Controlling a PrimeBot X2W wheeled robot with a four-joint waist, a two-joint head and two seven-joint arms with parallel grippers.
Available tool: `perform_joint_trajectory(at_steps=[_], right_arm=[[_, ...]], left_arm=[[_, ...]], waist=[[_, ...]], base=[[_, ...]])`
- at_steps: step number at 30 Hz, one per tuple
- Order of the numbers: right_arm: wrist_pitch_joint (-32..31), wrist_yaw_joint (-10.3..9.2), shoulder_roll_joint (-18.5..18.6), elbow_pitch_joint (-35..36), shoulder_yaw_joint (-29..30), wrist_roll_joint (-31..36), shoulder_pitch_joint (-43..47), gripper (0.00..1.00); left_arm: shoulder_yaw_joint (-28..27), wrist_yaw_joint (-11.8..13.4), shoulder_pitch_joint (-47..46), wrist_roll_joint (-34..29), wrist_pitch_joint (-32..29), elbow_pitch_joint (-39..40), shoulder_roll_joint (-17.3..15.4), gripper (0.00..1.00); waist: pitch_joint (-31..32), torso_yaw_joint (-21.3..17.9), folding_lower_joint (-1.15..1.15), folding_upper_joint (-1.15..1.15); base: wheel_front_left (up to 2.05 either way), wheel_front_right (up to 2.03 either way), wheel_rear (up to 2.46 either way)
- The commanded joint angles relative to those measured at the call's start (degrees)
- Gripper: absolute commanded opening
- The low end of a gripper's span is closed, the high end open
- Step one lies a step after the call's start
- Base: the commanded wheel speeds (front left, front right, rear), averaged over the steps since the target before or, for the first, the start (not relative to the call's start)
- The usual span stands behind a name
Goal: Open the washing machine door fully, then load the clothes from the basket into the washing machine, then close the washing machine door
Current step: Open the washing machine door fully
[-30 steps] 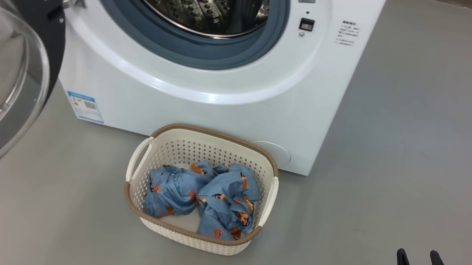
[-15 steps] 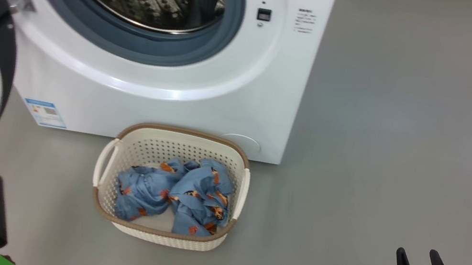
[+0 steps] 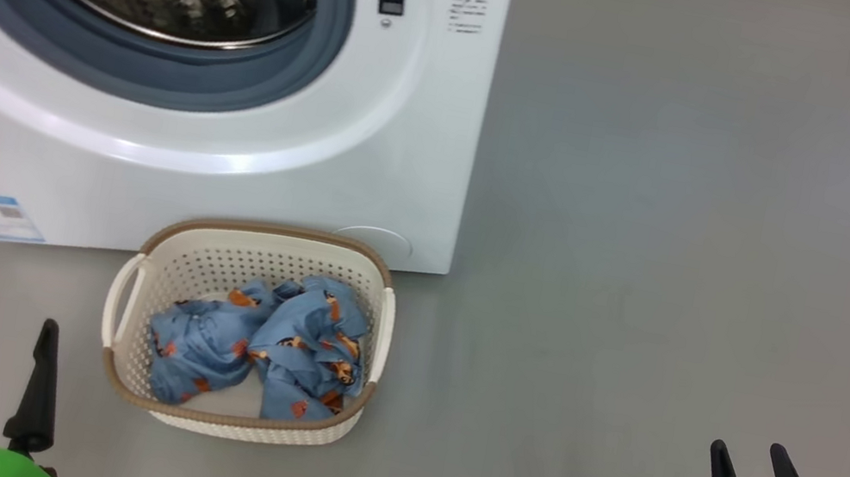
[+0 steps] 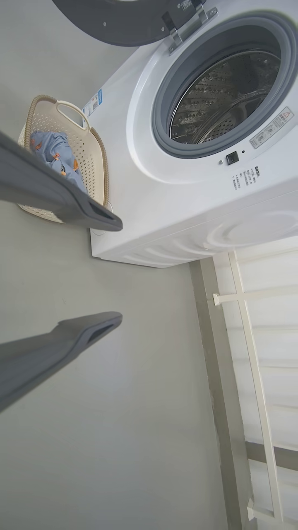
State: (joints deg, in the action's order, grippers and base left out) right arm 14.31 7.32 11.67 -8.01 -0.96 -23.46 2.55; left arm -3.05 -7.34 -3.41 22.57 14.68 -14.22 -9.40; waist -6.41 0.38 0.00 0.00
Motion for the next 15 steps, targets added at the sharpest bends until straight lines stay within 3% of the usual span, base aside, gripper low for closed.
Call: perform_joint_trajectory(at_steps=[1, 15], right_arm=[[0.7, 0.17, 0.8, 1.5, -1.1, 0.3, -1.2, 1.00], [0.7, 0.17, 1.0, 1.6, -1.0, 0.3, -0.8, 1.00]], left_arm=[[-1.3, -0.1, -0.6, 0.4, 0.3, 1.6, -1.8, 1.00], [1.4, -0.1, -0.1, 0.8, 0.3, 1.8, -1.6, 1.00]], waist=[[0.0, -1.2, 0.00, 0.00], [0.7, -3.8, 0.00, 0.00]], base=[[0.00, 0.00, 0.00], [0.00, 0.00, 0.00]])
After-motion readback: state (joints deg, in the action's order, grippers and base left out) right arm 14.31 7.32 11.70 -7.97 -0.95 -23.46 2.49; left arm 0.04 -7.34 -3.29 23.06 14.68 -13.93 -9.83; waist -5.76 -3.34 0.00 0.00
